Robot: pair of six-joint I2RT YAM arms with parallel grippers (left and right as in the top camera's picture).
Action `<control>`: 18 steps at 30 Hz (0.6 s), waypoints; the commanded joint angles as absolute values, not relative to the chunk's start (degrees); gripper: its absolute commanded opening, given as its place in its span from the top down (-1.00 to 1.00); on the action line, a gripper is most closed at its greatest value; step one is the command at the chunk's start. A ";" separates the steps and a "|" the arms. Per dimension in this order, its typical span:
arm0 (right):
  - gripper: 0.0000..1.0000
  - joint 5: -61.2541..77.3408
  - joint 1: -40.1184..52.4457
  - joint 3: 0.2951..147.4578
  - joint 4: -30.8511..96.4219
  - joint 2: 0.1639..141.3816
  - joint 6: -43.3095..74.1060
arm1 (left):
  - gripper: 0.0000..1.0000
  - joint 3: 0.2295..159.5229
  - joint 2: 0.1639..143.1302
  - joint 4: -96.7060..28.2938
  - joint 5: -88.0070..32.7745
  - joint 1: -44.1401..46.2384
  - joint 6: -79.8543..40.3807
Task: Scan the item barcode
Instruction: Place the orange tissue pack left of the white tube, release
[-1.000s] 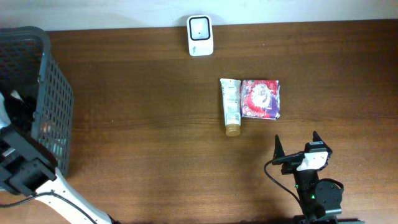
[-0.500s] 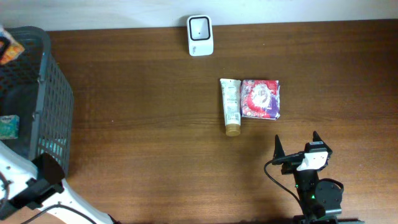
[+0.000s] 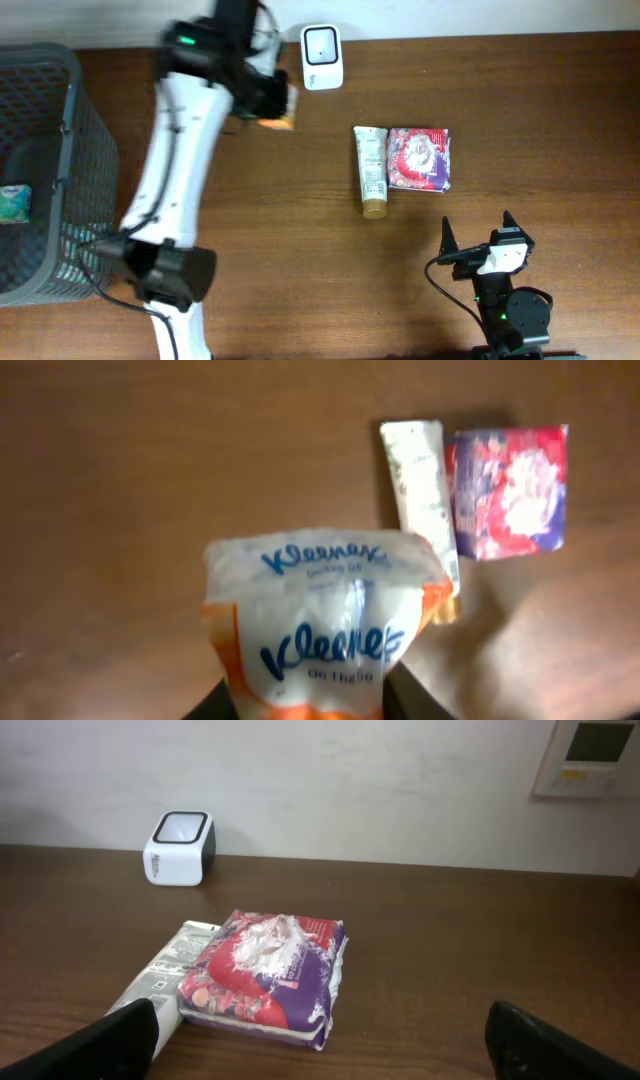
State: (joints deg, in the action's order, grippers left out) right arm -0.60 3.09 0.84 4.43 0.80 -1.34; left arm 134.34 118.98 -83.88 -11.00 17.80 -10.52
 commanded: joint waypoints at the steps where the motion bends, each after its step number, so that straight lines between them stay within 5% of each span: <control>1: -0.97 -0.71 2.98 0.32 4.60 0.43 -1.21 | 0.41 121.89 118.72 -74.96 -9.15 23.59 -14.72; 10: -0.97 -0.71 2.98 0.32 4.60 0.43 -1.21 | 0.26 95.20 119.26 -41.69 -8.62 34.41 -25.06; 18: -0.97 -0.71 2.98 0.32 4.60 0.43 -1.21 | 0.18 92.82 122.26 -39.79 0.51 36.05 -29.06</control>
